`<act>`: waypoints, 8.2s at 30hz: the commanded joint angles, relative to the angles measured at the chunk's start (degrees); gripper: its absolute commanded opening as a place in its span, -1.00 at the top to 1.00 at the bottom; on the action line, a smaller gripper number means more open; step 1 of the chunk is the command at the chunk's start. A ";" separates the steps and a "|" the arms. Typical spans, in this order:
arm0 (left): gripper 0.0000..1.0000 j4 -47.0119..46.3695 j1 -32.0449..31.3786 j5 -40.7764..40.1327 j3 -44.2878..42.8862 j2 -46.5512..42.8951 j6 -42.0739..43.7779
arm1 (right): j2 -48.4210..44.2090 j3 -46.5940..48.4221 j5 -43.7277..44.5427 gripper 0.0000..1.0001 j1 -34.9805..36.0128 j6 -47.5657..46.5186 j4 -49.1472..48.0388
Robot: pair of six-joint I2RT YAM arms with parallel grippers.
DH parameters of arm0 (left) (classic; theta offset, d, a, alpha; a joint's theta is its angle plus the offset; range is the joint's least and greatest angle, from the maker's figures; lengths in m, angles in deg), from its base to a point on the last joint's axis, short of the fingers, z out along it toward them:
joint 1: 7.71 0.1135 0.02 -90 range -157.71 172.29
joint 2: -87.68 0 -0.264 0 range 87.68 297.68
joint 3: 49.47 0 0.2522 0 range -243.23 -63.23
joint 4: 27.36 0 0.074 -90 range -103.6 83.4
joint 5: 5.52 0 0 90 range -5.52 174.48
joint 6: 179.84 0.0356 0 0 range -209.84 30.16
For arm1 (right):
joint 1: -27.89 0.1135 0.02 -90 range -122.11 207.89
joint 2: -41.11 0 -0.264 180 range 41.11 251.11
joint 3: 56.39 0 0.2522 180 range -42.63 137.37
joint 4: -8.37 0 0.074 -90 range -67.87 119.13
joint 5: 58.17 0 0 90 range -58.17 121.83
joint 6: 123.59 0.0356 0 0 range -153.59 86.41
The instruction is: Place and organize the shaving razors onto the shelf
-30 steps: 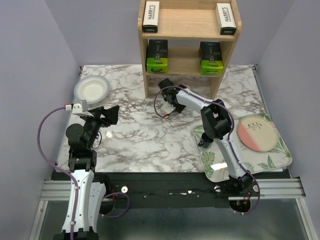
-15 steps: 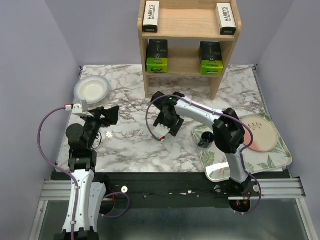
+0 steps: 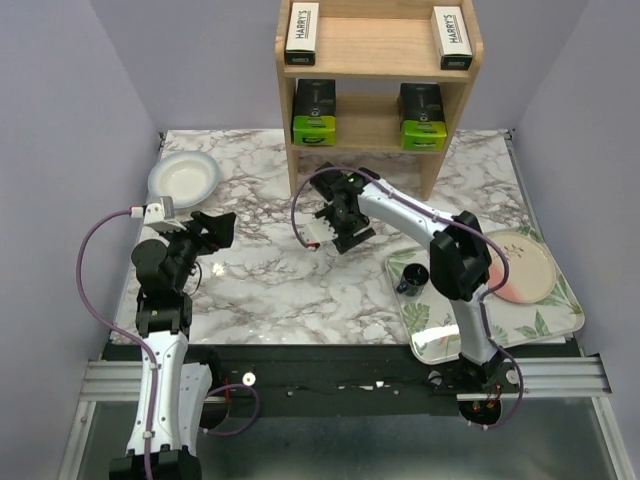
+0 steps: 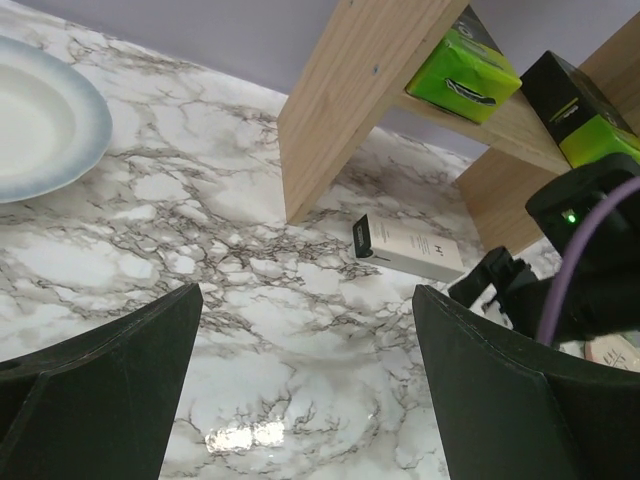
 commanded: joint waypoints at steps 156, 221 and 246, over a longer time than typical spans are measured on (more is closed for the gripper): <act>-0.53 50.92 -23.57 47.07 -31.01 40.86 146.46 | -6.12 0.28 -69.64 -0.23 -10.50 41.63 3.38; 0.74 62.03 -29.11 45.91 -29.58 40.57 160.97 | -1.90 10.48 -54.45 -0.22 -2.59 25.46 13.40; 1.00 -21.10 -38.07 12.87 -45.55 43.55 17.74 | -40.30 -1.73 -50.49 -0.59 -44.51 52.79 -8.90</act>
